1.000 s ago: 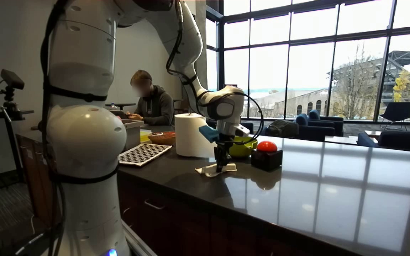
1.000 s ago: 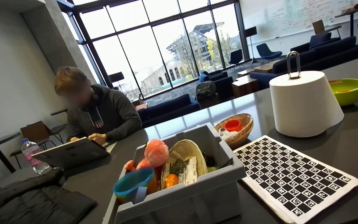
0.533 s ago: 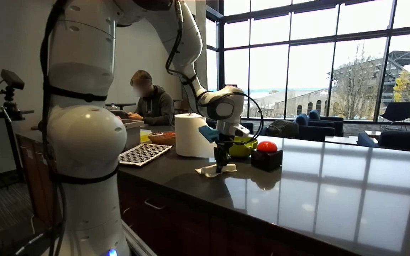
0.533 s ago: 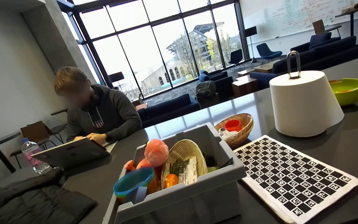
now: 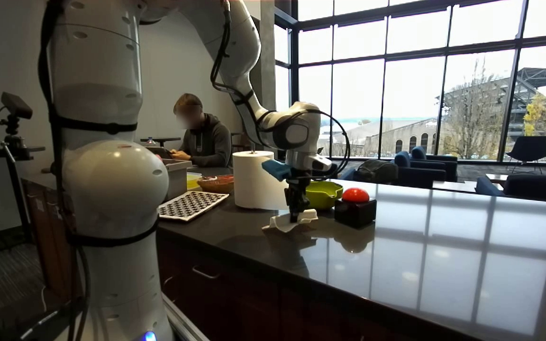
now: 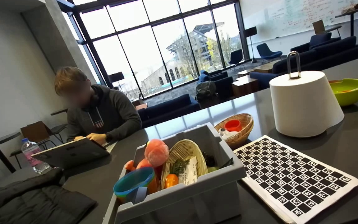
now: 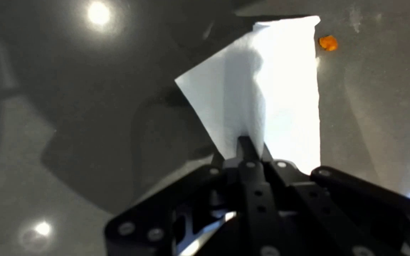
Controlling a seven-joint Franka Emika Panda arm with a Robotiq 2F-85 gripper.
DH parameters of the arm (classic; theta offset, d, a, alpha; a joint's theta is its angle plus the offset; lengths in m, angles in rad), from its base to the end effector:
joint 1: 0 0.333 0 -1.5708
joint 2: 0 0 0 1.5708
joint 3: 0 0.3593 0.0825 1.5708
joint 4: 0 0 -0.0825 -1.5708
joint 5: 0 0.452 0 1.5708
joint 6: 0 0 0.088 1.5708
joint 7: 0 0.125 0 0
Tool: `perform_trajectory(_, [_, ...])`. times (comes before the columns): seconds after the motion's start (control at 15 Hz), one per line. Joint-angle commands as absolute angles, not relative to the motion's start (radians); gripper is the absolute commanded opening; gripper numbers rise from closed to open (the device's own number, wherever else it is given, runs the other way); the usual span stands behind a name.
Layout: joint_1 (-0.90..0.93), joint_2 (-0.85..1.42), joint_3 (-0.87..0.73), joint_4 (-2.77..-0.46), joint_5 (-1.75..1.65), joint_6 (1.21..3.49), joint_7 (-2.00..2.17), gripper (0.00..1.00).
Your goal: Use the napkin to wipe the counter.
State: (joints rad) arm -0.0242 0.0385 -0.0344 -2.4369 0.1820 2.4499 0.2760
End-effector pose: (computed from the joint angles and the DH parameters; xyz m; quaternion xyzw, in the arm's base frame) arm 0.5246 -0.0287 0.2574 -0.9701 0.2356 0.0187 0.0547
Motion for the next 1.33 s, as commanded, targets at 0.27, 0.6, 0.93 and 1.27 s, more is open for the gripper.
perform_trajectory(0.27, [-0.027,-0.071,-0.029,-2.479,0.154,2.452,0.297,0.00])
perform_trajectory(0.6, [-0.017,-0.081,-0.018,-2.472,0.157,2.441,0.296,0.00])
perform_trajectory(0.93, [0.003,-0.112,0.010,-2.472,0.143,2.439,0.308,0.00])
perform_trajectory(1.27, [0.015,-0.170,0.046,-2.479,0.099,2.454,0.335,0.00])
